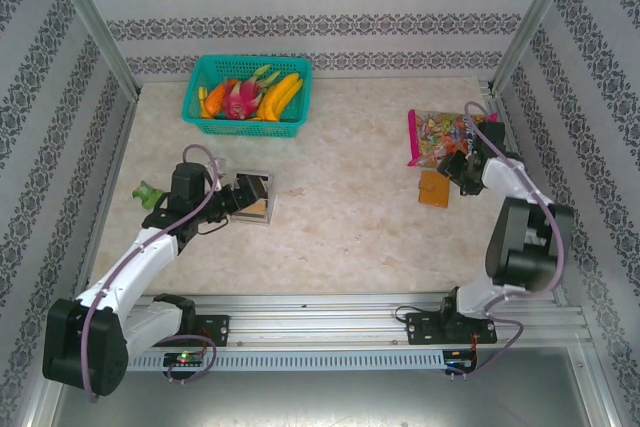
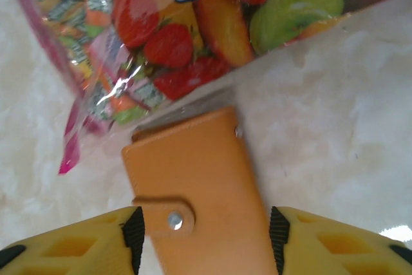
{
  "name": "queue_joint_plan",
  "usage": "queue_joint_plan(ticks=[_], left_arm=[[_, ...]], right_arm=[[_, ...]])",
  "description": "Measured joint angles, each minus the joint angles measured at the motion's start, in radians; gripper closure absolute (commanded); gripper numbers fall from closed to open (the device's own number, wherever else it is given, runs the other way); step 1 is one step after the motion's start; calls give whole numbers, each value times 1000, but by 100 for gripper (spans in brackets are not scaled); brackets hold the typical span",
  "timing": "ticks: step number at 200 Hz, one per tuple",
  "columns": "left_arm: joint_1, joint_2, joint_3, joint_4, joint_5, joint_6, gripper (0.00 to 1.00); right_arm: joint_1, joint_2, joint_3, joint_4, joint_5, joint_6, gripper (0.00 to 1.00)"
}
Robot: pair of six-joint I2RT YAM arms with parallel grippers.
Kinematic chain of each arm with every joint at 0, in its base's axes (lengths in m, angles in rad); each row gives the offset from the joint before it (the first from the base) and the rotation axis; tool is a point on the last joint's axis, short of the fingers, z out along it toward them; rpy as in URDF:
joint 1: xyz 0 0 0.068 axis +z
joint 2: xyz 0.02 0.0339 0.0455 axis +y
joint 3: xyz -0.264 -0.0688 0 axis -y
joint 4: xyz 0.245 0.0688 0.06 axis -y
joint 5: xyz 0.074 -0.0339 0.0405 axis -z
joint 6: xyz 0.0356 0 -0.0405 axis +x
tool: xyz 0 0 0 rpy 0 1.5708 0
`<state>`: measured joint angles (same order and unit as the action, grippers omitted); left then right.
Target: Put the credit cards into the card holder
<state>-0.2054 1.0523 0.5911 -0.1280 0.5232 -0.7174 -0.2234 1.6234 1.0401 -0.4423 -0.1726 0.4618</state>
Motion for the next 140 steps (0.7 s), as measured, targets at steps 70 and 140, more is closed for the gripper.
queue_joint_plan(ticks=[70,140], left_arm=[[-89,-200,-160,-84,-118,-40,0],[-89,-76,-243,54,-178,-131,0]], right_arm=[[23,194,145,-31,-48,-50,46],[85,253,163,-49,-65,-56,56]])
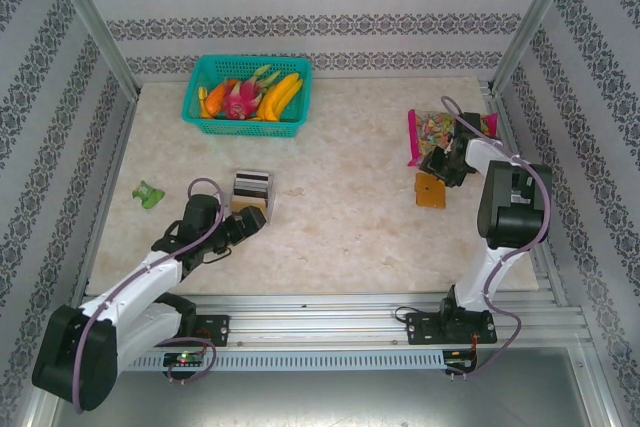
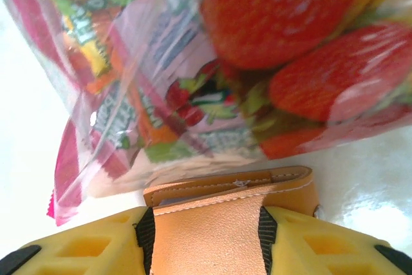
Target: Put the credit cards into the card holder
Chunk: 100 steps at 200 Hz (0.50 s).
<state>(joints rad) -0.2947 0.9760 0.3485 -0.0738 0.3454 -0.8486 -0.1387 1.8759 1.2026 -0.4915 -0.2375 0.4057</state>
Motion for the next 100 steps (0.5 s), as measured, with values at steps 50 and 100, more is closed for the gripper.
queue_joint_plan(ticks=[50,100], left_arm=[[-3,124,27,83,10,-2,0],[-34,99,58,88,9,4,0]], right_arm=[[135,-76,-105,-3,-74,-18,57],[483,-127,-190,34,-224,-76,59]])
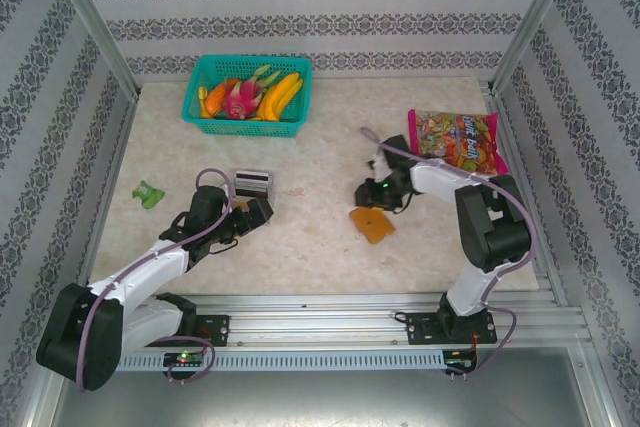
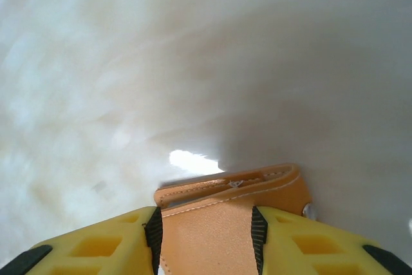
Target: Put the credit cards into the card holder
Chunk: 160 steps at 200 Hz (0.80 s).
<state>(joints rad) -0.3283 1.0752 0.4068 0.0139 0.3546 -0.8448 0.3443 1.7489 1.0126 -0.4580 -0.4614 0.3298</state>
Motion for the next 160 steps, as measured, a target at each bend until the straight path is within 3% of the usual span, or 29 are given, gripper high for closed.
queue_joint_plan(ticks=[34,86,127,160], left_arm=[[-30,0,34,-6,-1,9,0],[-80,8,101,-10,-23,48,0],[-93,35,129,-34,-50,76,0],[-103,42,162,-59,-73,99,0]], right_arm=[[151,-24,3,5,-80,-33,59],[119,-276,-95,33,118,106,58],[143,-238,-136,32,142,154,58],[224,-93,-111,40,163,155,58]])
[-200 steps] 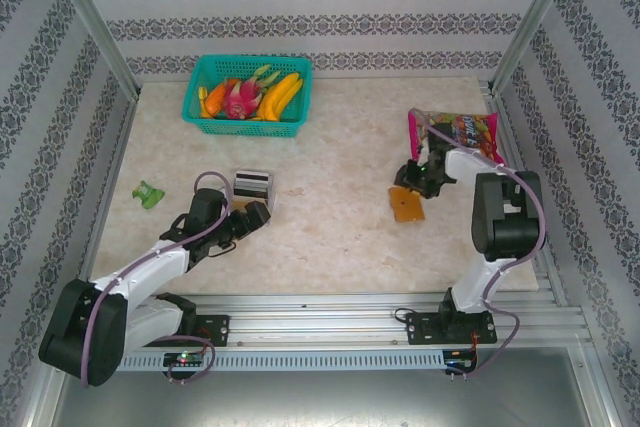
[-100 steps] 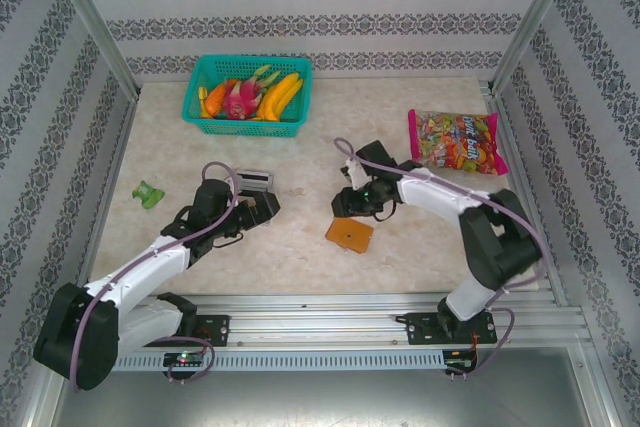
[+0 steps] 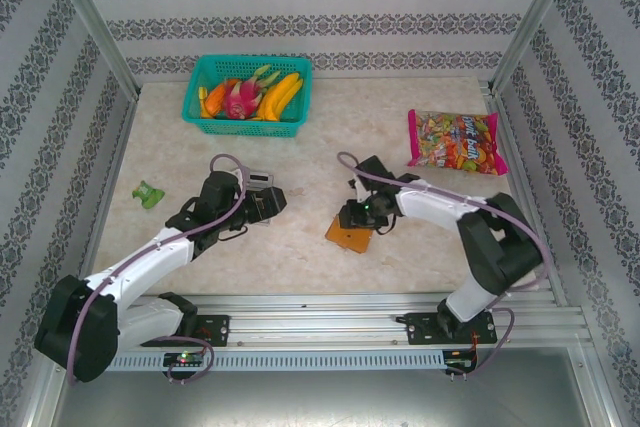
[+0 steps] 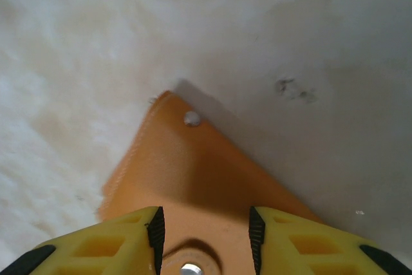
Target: Put the credit cards into the card holder
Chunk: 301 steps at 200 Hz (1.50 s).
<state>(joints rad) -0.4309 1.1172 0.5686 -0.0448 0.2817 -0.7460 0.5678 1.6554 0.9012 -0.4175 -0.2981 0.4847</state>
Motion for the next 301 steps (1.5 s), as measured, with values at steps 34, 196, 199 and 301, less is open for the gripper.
queue_joint_plan(ticks=[34,196,199,301], left_arm=[[0,-32,-4,-27,-16,3,0],[-146,499,420,-134,101,159,26],[-150,515,435,-141,98,162,27],[-172,690,533,-285,72,219,28]], right_arm=[[71,77,83,27,-18,-104,59],[188,-287,-272,269,-111,102,76],[194,-284,-278,278,-113,114,76],[185,-135,-358,531,-107,248,75]])
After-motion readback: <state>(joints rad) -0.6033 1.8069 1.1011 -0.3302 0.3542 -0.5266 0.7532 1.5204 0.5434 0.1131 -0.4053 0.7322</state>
